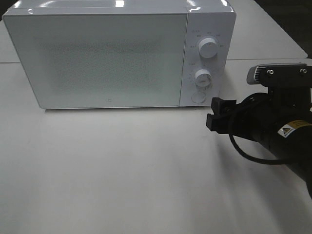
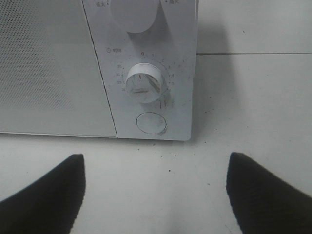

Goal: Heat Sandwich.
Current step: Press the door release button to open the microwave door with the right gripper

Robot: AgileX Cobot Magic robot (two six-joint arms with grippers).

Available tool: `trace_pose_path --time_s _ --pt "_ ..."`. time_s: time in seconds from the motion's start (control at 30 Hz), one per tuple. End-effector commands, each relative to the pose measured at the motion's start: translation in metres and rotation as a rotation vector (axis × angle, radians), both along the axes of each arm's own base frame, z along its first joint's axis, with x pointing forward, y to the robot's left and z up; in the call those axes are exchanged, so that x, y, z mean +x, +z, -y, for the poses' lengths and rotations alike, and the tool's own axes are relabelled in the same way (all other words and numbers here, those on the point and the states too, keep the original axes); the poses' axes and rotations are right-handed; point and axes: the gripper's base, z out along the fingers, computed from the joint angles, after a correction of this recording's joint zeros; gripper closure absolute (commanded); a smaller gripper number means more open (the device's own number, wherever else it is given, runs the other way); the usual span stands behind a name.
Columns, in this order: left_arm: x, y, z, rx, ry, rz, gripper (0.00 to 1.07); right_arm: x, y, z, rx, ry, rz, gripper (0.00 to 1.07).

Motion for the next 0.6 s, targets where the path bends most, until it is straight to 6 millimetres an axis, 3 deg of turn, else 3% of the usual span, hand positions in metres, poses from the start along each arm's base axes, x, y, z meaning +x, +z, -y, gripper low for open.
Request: trace_pose_path --time_s 0.03,0.6 --pt "-0.004 -0.001 0.000 -0.003 0.004 0.032 0.05 -0.001 -0.002 -0.002 -0.016 -0.028 0.032 0.31" --pt "-0.004 -0.001 0.000 -0.003 0.004 0.032 0.05 -0.017 -0.019 -0.023 -0.048 -0.046 0.062 0.31"
